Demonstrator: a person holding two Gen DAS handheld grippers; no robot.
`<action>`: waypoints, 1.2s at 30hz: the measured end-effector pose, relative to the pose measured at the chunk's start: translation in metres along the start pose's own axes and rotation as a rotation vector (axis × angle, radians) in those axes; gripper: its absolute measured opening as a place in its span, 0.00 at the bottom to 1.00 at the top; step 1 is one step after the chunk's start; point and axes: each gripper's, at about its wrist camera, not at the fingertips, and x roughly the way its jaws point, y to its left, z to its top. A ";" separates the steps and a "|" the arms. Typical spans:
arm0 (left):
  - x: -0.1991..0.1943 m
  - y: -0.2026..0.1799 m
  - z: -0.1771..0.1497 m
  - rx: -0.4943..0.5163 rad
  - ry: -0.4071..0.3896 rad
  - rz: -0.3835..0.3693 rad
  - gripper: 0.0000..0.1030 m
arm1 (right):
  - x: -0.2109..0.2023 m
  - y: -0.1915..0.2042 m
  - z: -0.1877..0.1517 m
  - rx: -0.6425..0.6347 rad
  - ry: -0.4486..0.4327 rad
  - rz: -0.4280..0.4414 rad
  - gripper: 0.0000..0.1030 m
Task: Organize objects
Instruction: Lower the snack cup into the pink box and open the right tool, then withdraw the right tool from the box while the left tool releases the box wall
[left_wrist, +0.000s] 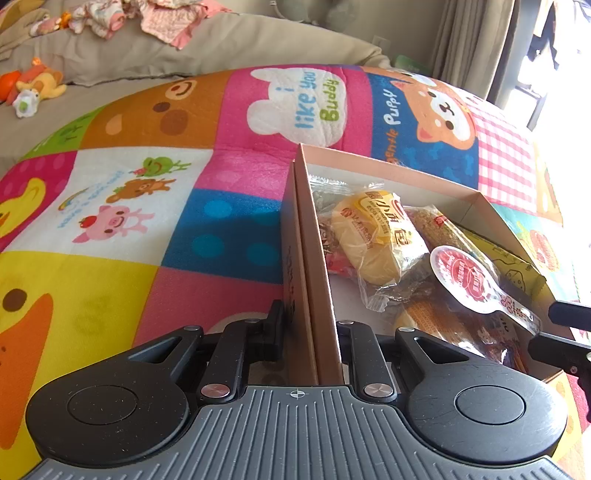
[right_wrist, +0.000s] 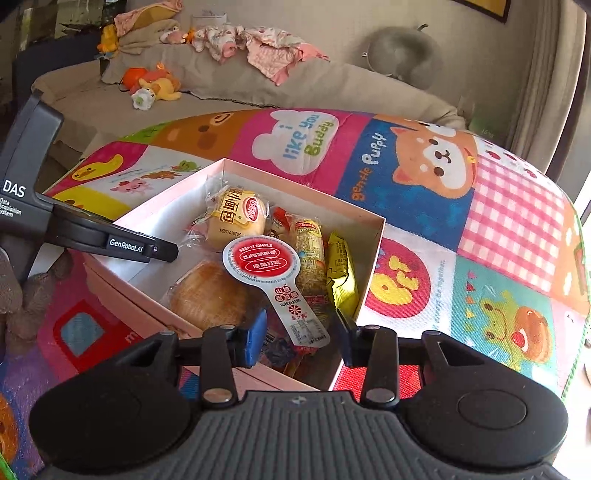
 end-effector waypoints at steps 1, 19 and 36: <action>0.000 0.001 0.000 -0.002 0.000 -0.002 0.18 | -0.002 -0.003 0.000 0.017 0.003 0.018 0.39; 0.000 0.001 0.005 -0.006 0.036 -0.008 0.17 | 0.054 -0.044 0.042 0.265 0.104 0.161 0.41; 0.005 -0.023 0.008 0.081 0.038 0.036 0.17 | -0.021 -0.035 -0.055 0.148 -0.002 0.081 0.82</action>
